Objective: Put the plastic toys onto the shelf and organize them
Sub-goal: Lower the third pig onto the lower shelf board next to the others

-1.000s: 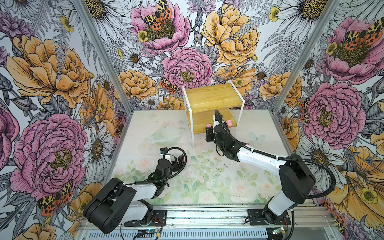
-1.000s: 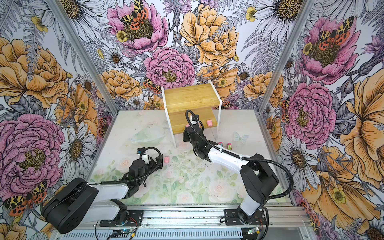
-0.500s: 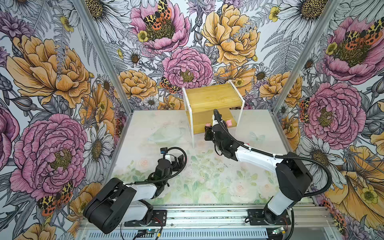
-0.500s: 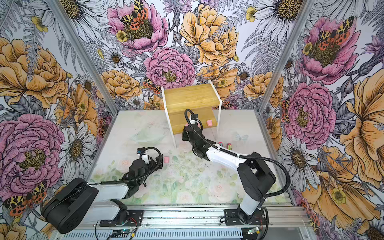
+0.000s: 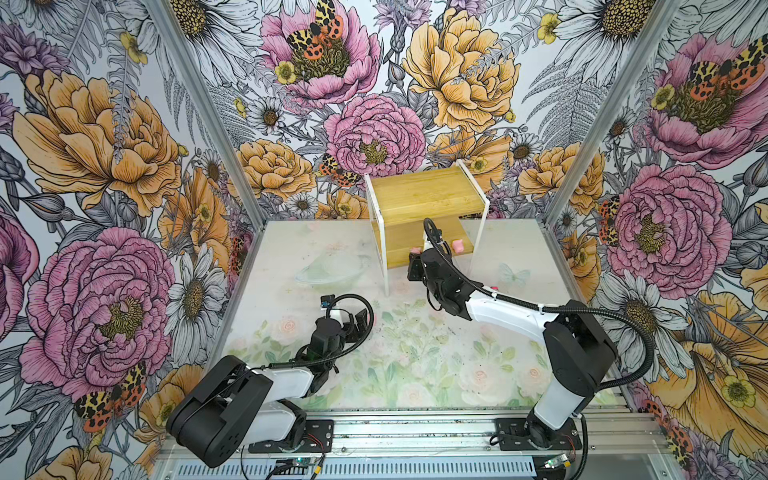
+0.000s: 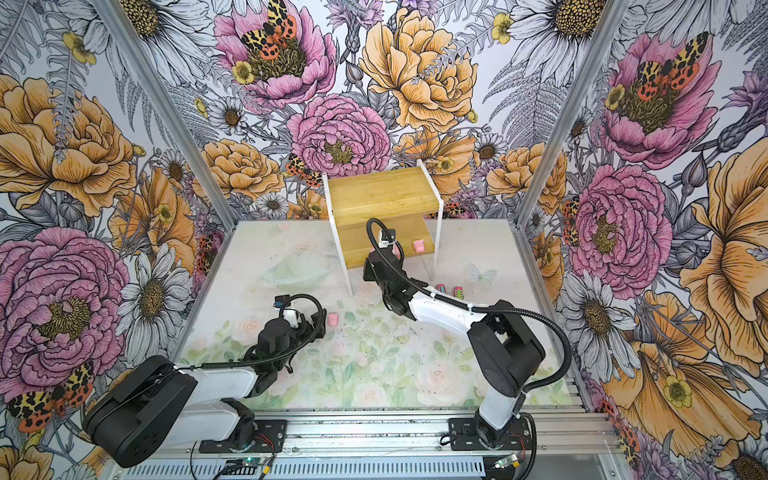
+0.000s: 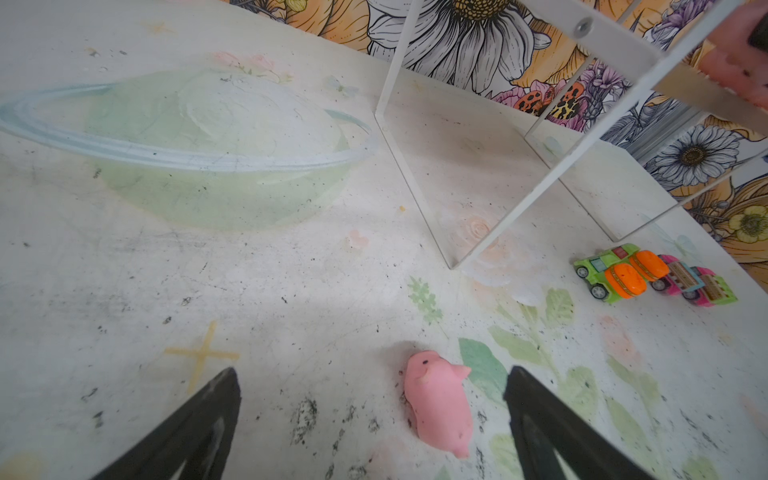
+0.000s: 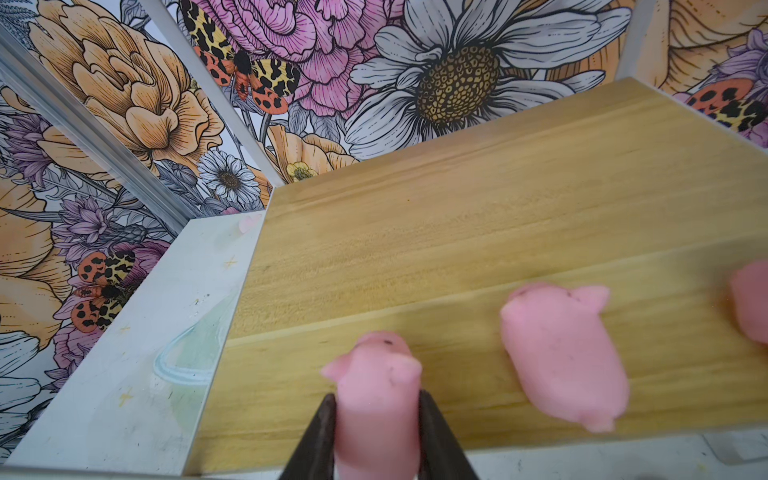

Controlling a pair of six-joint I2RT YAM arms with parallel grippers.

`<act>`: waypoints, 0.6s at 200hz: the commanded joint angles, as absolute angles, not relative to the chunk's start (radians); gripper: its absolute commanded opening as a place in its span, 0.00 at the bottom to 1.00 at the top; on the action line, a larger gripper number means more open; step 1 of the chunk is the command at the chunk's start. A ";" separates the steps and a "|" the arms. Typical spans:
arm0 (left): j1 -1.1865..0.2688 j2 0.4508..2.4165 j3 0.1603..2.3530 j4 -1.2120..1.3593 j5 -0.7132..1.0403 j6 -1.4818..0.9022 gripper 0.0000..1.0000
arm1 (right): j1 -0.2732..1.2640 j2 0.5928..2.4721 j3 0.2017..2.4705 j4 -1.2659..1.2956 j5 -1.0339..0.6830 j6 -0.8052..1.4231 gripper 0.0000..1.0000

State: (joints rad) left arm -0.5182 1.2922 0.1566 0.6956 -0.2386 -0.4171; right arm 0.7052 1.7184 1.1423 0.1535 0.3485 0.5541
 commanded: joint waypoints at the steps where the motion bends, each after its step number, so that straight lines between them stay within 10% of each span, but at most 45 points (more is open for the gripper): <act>1: -0.509 1.302 0.140 0.723 -0.248 -0.422 0.99 | 0.700 1.733 1.174 0.159 0.378 0.566 0.32; 120: -0.508 1.305 0.138 0.727 -0.247 -0.422 0.99 | 0.690 1.758 1.166 0.163 0.376 0.573 0.32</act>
State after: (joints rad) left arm -0.5182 1.2922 0.1566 0.6991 -0.2386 -0.4171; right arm 0.6987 1.7306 1.1442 0.1535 0.3634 0.5610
